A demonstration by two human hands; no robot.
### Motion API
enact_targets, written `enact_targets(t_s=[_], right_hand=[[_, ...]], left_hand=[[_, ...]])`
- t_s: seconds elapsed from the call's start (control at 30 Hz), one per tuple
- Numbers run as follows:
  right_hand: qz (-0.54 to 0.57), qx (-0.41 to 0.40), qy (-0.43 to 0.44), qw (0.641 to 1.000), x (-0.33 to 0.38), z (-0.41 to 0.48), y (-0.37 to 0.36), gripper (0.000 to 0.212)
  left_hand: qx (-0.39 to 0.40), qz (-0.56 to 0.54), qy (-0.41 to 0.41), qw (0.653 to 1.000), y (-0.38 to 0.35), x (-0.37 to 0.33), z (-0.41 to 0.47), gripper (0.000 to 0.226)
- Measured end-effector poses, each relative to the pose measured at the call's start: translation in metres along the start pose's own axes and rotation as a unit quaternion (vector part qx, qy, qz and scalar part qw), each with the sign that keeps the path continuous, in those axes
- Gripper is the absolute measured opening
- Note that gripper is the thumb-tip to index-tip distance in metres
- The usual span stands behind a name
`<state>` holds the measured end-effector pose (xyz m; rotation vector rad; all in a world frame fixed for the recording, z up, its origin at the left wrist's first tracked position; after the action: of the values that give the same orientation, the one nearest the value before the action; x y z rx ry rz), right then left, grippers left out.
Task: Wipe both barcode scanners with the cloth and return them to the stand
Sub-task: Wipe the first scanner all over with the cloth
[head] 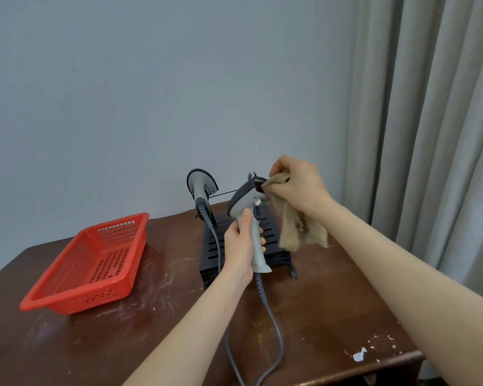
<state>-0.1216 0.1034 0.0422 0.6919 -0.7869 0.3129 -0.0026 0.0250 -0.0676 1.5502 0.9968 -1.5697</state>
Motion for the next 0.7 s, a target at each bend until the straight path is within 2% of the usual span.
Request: enact_targets(t_s=[0.1,0.23,0.33,0.4,0.53,0.63,0.7], right_hand=[[-0.009,0.019,-0.012,1.000,-0.004,0.000,-0.007,0.010],[-0.088,-0.012,-0.036,0.995,-0.011,0.000,0.003,0.022],[0.020,-0.005,-0.014,1.000,0.002,0.001,0.000,0.012],[0.043,0.018,-0.014,0.999,0.006,0.001,-0.005,0.010],[-0.085,0.008,-0.054,0.995,-0.010,0.003,-0.001,0.018],[0.004,-0.016,-0.038,0.999,-0.005,0.004,0.002,0.013],[0.084,0.007,-0.038,0.996,0.002,0.004,-0.004,0.007]], left_hand=[[-0.004,0.023,0.006,1.000,-0.003,0.005,0.000,0.043],[0.007,-0.012,0.017,1.000,-0.003,0.003,-0.004,0.039],[0.007,-0.013,0.019,1.000,-0.005,0.001,-0.005,0.040],[0.004,0.000,0.011,1.000,-0.006,0.000,-0.005,0.040],[0.000,0.020,0.006,1.000,-0.002,0.001,-0.003,0.039],[0.006,-0.002,0.010,1.000,-0.002,-0.003,-0.004,0.038],[0.007,-0.001,0.012,1.000,-0.003,-0.006,-0.005,0.040]])
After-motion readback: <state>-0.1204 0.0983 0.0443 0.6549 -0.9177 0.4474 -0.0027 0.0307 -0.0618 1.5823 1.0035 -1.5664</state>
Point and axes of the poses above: each hand's wrist, its own z-axis towards the middle knuckle, its own y-axis out of the back of the hand, x = y × z, the point moved 5 cm from there along z, towards the middle knuckle, and after that the axes turned 7 degrees about z, right-handed, at the moved point
